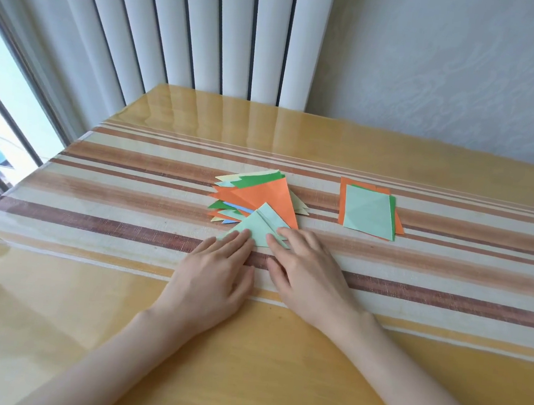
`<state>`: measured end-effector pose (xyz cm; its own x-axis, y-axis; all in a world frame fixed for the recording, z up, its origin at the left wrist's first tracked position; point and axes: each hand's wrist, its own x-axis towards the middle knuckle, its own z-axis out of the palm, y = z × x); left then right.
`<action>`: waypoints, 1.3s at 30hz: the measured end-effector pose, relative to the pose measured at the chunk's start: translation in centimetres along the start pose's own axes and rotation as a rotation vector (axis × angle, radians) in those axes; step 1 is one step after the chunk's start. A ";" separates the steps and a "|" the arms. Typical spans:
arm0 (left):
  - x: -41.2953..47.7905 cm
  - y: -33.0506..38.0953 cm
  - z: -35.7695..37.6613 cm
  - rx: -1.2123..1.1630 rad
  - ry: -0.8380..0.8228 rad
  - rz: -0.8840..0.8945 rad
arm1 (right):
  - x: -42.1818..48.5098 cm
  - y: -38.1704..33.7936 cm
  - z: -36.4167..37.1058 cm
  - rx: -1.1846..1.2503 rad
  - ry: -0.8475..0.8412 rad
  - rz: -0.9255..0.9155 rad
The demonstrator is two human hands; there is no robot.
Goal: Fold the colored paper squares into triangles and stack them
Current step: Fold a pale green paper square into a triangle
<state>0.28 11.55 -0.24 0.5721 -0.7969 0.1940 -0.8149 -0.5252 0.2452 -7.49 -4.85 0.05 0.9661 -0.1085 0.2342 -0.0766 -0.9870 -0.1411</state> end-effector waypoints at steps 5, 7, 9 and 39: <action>-0.7 -0.5 0.1 -0.045 -0.058 -0.056 | -0.9 1.1 -0.1 -0.085 -0.011 0.004; -0.7 -0.3 0.1 -0.031 -0.072 -0.073 | -1.1 1.3 -0.3 -0.057 -0.020 0.009; -0.7 -0.2 0.2 -0.045 -0.060 -0.078 | -1.1 1.2 -0.4 0.004 -0.058 0.033; 3.3 7.9 3.4 -0.180 0.184 0.131 | -1.6 14.4 -1.3 -0.019 0.329 0.156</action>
<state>-4.60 3.82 -0.86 0.4837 -0.7782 0.4006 -0.8627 -0.3467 0.3682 -10.43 -19.00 -1.07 0.8120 -0.2867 0.5083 -0.2240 -0.9574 -0.1823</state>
